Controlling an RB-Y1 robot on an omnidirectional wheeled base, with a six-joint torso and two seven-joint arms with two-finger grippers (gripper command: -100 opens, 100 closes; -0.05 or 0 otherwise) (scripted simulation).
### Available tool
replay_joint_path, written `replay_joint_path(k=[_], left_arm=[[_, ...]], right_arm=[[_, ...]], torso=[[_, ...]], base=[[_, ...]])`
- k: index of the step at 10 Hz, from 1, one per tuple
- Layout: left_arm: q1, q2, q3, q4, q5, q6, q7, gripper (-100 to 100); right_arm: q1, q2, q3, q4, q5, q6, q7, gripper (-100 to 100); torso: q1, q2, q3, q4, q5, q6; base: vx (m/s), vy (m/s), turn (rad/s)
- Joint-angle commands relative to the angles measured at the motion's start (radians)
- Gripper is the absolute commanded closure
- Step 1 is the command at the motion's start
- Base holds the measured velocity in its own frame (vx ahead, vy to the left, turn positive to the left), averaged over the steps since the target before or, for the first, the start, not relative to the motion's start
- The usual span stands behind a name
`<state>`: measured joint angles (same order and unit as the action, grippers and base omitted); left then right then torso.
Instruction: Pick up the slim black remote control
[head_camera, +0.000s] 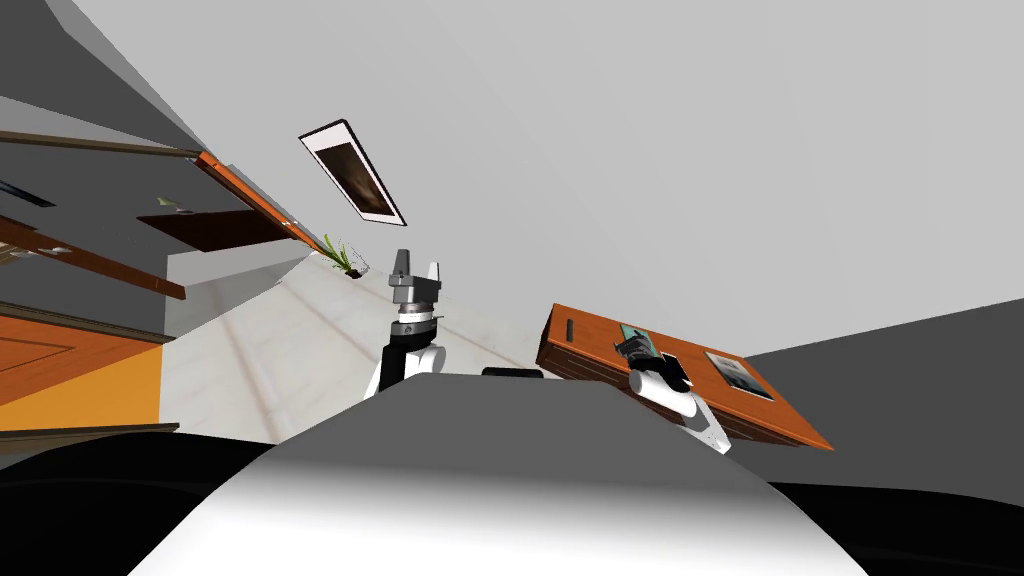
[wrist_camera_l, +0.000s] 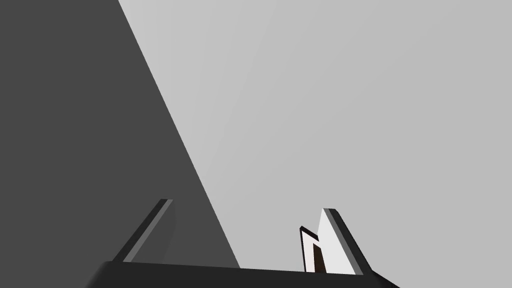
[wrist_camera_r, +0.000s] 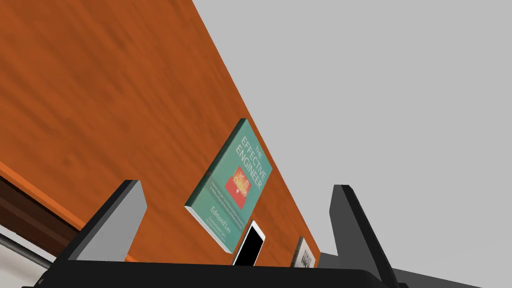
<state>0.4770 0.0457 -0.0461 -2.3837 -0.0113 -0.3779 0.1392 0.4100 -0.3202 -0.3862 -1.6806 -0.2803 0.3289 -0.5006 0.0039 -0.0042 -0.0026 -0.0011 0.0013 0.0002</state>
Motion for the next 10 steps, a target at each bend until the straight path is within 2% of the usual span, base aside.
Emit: replay_joint_path(k=[1, 2, 3, 4, 5, 6, 8, 9, 10], left_arm=[[0.0, 0.0, 0.0, 0.0, 0.0, 0.0, 0.0, 0], [0.0, 0.0, 0.0, 0.0, 0.0, 0.0, 0.0, 0], [0.0, 0.0, 0.0, 0.0, 0.0, 0.0, 0.0, 0], [0.0, 0.0, 0.0, 0.0, 0.0, 0.0, 0.0, 0], [0.0, 0.0, 0.0, 0.0, 0.0, 0.0, 0.0, 0], [0.0, 0.0, 0.0, 0.0, 0.0, 0.0, 0.0, 0], [0.0, 0.0, 0.0, 0.0, 0.0, 0.0, 0.0, 0], [0.0, 0.0, 0.0, 0.0, 0.0, 0.0, 0.0, 0], [0.0, 0.0, 0.0, 0.0, 0.0, 0.0, 0.0, 0]], right_arm=[[-0.014, -0.01, -0.014, 0.05, -0.02, 0.05, -0.032, -100], [-0.014, -0.01, -0.014, 0.079, -0.02, 0.059, -0.032, -100], [-0.014, -0.01, -0.014, 0.086, -0.02, 0.059, -0.032, -100], [-0.029, -0.022, -0.027, 0.125, -0.04, 0.108, -0.06, -100], [-0.029, -0.022, -0.027, 0.148, -0.04, 0.117, -0.06, -100], [-0.043, -0.034, -0.039, 0.195, -0.06, 0.144, -0.088, -100], [-0.043, -0.034, -0.039, 0.211, -0.06, 0.174, -0.088, -100], [-0.059, -0.045, -0.05, 0.259, -0.081, 0.215, -0.115, -100], [-0.059, -0.045, -0.05, 0.273, -0.081, 0.231, -0.115, -100]], torso=[[0.0, 0.0, 0.0, 0.0, 0.0, 0.0], [0.001, 0.0, 0.0, 0.0, 0.0, 0.0], [0.001, -0.001, 0.0, 0.0, 0.0, 0.0], [-0.002, 0.001, 0.001, 0.0, 0.0, 0.0], [-0.002, 0.0, 0.0, 0.0, 0.0, 0.0], [-0.001, 0.0, 0.0, 0.0, 0.0, 0.0], [0.001, -0.001, -0.001, 0.0, 0.0, 0.0], [-0.001, 0.001, 0.001, 0.0, 0.0, 0.0], [-0.001, 0.0, 0.0, 0.0, 0.0, 0.0]], base=[[0.086, 0.086, 0.017], [0.095, 0.074, 0.005], [0.053, 0.034, -0.004], [0.086, 0.046, 0.019], [0.088, 0.055, 0.011], [0.106, 0.089, 0.01], [0.074, 0.057, -0.001], [0.088, 0.042, 0.011], [0.092, 0.041, 0.004]])
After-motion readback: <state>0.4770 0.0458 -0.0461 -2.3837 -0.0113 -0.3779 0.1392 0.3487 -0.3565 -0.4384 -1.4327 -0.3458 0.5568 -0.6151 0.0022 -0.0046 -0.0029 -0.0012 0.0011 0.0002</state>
